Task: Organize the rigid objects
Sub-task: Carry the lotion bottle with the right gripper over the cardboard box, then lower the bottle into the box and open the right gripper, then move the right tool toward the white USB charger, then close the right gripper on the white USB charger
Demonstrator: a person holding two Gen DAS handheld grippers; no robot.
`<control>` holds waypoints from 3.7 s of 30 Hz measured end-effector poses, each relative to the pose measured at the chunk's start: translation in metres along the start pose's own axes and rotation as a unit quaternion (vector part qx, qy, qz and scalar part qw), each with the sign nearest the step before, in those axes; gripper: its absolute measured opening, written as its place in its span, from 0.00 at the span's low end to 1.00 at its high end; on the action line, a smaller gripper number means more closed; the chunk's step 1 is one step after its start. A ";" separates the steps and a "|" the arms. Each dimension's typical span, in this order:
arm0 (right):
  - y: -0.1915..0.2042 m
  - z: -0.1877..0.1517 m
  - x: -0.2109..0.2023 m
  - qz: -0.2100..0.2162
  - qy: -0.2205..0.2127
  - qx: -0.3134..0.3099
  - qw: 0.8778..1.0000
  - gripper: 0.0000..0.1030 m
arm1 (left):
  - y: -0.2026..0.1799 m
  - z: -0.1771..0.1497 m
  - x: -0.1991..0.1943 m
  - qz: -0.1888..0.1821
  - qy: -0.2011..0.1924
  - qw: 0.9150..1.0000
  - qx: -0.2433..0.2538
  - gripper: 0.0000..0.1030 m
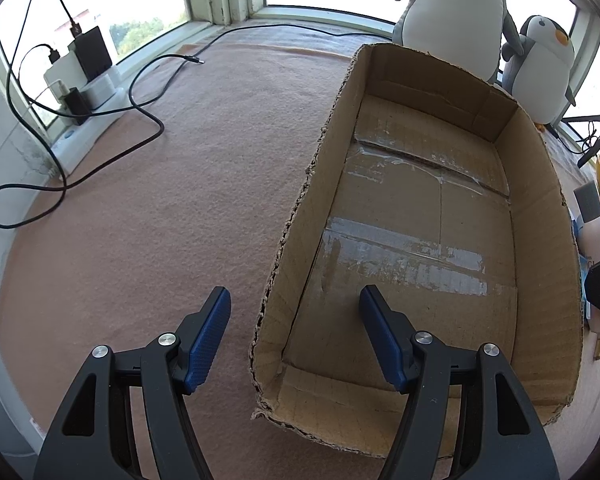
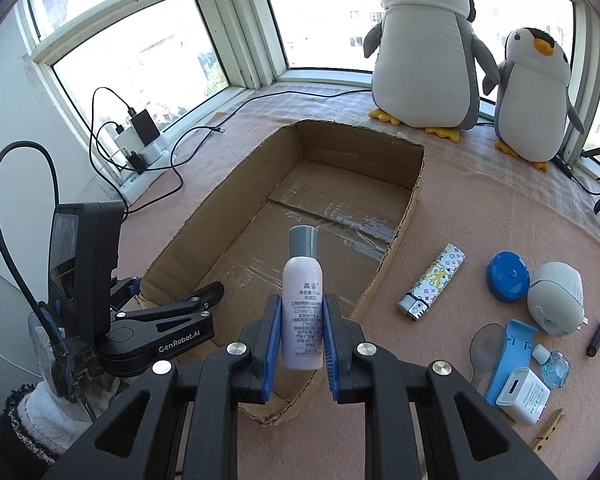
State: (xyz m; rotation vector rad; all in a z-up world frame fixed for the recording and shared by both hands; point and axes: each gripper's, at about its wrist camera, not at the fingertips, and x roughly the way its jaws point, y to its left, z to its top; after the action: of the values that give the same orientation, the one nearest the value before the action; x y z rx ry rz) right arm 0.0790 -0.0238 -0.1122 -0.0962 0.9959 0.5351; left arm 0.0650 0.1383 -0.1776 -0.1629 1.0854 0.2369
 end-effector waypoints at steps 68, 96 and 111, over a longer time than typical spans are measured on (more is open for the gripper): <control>-0.130 -0.119 -0.220 -0.190 -0.078 0.141 0.968 0.68 | -0.005 0.000 -0.002 0.007 -0.006 0.999 0.040 0.65; -0.196 -0.070 -0.032 -0.061 0.080 0.268 0.958 0.68 | -0.006 0.001 -0.001 0.015 -0.014 0.999 0.028 0.65; -0.195 -0.066 -0.015 -0.067 0.111 0.254 0.959 0.59 | -0.009 -0.001 -0.003 0.024 -0.016 0.999 0.028 0.66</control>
State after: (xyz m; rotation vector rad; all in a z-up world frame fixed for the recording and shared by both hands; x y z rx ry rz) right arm 0.1136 -0.2196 -0.1678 0.2391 1.3091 0.1327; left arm 0.0658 0.1289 -0.1755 -0.0828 1.0629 0.2520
